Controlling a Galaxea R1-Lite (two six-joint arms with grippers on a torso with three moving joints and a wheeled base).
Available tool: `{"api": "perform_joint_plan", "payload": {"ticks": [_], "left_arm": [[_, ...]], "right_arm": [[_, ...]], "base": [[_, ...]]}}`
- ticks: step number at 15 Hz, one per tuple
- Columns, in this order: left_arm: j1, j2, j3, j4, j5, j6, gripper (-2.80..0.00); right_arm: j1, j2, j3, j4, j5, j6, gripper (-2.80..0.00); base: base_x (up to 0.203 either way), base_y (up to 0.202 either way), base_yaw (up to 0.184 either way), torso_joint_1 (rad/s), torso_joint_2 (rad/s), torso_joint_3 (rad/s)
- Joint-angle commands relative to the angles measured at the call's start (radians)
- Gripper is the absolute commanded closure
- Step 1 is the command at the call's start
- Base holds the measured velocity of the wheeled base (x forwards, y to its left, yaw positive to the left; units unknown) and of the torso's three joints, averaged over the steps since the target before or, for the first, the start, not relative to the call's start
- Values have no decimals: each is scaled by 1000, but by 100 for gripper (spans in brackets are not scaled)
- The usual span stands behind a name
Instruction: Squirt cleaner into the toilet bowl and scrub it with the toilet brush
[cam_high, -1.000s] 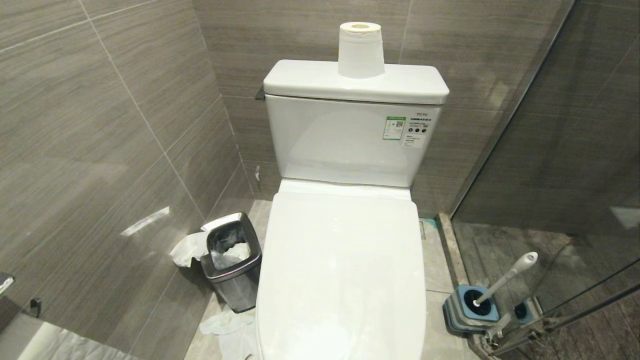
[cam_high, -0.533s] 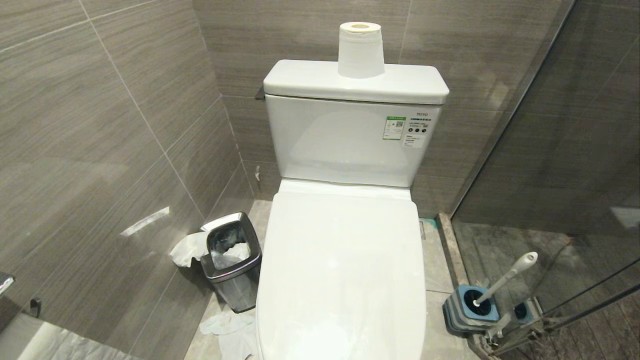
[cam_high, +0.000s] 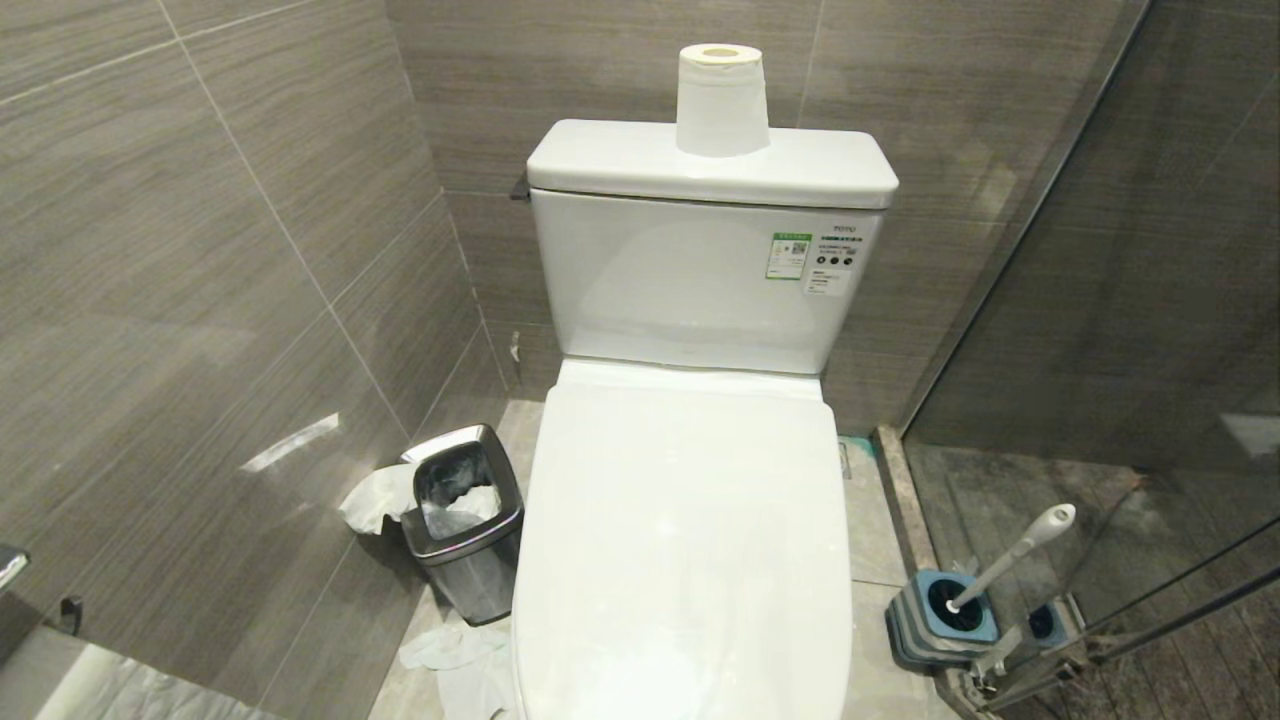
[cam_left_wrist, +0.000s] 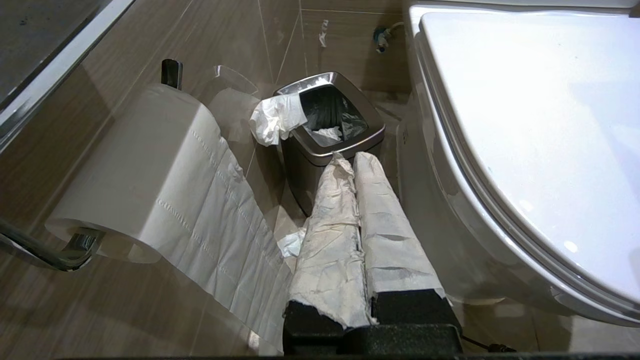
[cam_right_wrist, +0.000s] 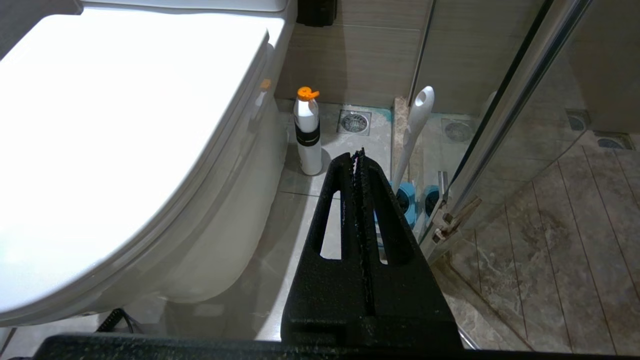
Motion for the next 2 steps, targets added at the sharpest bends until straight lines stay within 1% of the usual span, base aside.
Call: {"api": "perform_joint_plan", "payload": {"ticks": [1, 2], "left_arm": [[0, 1, 2, 0, 0, 0, 0], [0, 1, 0, 0, 0, 0, 0]], "right_arm": [[0, 2, 0, -1, 0, 0, 0], [0, 2, 0, -1, 0, 0, 0]], "base": [[0, 0, 0, 0, 0, 0], [0, 0, 0, 0, 0, 0]]}}
